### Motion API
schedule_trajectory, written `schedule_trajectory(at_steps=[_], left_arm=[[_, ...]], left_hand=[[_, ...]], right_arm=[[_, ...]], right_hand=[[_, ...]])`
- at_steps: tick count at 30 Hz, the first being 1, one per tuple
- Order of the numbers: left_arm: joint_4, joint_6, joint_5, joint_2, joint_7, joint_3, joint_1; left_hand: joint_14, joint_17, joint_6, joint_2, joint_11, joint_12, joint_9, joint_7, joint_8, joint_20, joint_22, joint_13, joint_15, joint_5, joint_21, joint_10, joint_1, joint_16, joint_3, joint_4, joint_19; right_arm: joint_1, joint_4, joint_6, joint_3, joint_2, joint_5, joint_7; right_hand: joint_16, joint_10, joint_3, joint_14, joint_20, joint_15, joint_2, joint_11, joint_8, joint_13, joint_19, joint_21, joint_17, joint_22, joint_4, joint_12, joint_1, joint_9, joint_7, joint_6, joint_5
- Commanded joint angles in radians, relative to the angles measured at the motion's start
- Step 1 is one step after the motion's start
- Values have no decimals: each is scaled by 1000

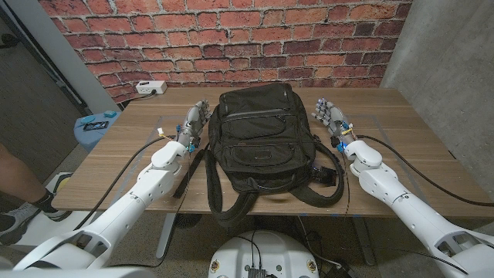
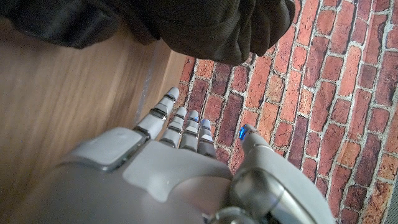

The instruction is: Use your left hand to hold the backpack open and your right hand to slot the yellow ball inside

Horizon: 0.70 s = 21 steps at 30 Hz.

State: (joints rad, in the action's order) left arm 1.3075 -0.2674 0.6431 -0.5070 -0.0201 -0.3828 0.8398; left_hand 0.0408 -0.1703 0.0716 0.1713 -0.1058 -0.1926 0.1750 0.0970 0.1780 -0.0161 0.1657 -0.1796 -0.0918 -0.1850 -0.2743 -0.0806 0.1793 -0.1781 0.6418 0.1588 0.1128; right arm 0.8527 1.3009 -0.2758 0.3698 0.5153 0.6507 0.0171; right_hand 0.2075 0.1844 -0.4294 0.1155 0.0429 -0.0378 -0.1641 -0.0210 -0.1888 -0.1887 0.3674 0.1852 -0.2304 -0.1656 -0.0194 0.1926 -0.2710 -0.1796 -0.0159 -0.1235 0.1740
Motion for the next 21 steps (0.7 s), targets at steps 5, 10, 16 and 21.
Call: schedule_trajectory(at_steps=[5, 10, 16, 21], left_arm=[[12, 29, -13, -5, 7, -15, -6], [54, 41, -19, -27, 16, -11, 8], [112, 53, -25, -52, 29, -6, 32], [154, 69, -28, -75, 41, 0, 54]], left_hand=[[-1, -2, 1, 2, -6, -4, 2, 8, 6, 0, 4, -1, -10, -6, -1, 0, 10, -3, 9, -1, 6], [1, -1, 1, 2, -6, -4, 2, 3, 6, -2, 4, -2, -10, -6, 3, -1, 10, -2, 10, -3, 3], [2, -1, 1, 1, -7, -4, 2, 1, 6, -5, 4, -2, -10, -5, 7, -1, 11, -1, 12, -7, 3], [2, 0, 1, 0, -8, -4, 2, 1, 5, -7, 4, -2, -10, -5, 9, 0, 12, 0, 13, -10, 3]], right_arm=[[17, 15, 21, -2, 9, 1, -19], [22, 36, 26, 0, 23, -15, -29], [33, 62, 31, -2, 39, -26, -40], [45, 77, 32, -4, 43, -27, -49]], right_hand=[[5, 4, -6, 4, 52, -33, 2, 2, -5, -5, 6, 6, -5, -4, 3, 4, -10, -4, 1, -9, 6], [5, 2, -5, 2, 50, -31, 1, 2, -6, -5, 4, 6, -4, -4, 4, 3, -11, -4, 0, -11, 6], [4, -1, -4, 0, 49, -31, 1, 2, -5, -5, 2, 5, -4, -4, 5, 2, -11, -4, 0, -11, 5], [4, -1, -3, -3, 49, -30, 2, 2, -5, -5, 1, 5, -3, -4, 6, 2, -12, -4, -1, -12, 5]])
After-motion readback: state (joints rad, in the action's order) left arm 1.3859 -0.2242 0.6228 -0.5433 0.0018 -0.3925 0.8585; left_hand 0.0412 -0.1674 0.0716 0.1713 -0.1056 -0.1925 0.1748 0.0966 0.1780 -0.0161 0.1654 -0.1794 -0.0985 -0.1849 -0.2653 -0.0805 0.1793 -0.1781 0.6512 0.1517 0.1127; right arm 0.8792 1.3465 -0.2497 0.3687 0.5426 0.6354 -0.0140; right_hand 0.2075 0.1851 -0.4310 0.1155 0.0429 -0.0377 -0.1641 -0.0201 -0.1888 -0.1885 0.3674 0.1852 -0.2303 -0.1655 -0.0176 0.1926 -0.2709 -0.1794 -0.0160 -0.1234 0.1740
